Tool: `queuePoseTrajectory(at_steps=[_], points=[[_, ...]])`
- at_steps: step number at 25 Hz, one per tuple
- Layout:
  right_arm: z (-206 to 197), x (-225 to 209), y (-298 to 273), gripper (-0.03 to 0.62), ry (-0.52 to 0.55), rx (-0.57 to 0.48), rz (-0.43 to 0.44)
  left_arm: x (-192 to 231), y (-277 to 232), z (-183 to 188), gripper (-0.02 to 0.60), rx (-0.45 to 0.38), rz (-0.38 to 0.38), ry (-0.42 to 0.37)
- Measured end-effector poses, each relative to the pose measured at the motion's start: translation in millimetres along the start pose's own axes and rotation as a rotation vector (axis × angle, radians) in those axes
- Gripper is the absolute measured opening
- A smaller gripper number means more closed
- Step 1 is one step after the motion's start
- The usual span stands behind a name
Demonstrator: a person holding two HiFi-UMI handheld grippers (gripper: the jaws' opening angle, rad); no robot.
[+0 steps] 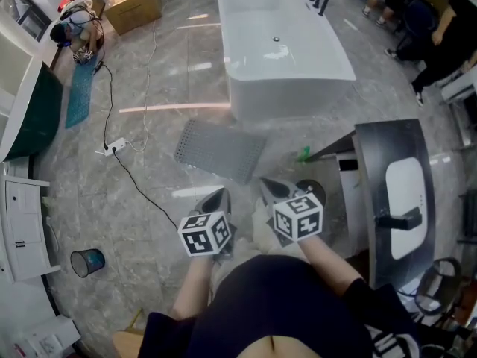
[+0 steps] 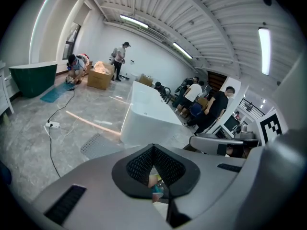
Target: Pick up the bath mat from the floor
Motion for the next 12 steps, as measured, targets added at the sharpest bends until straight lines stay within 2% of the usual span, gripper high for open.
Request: queuePoseTrajectory(at_steps=[12], points=[[44.5, -61.4, -25.3, 0.012, 0.032, 0.053, 0.028, -12.0, -56.7, 37.4, -0.006, 0.027, 0.041, 0.031]])
Point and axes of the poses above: the fingertips, and each gripper's own axes: y backward along the fingers, x to its left, z out of its top, the point moved 10 cm from there along y, backward along the fingers, and after that the axes turned 4 degrees about x, right-handed, at the moved point
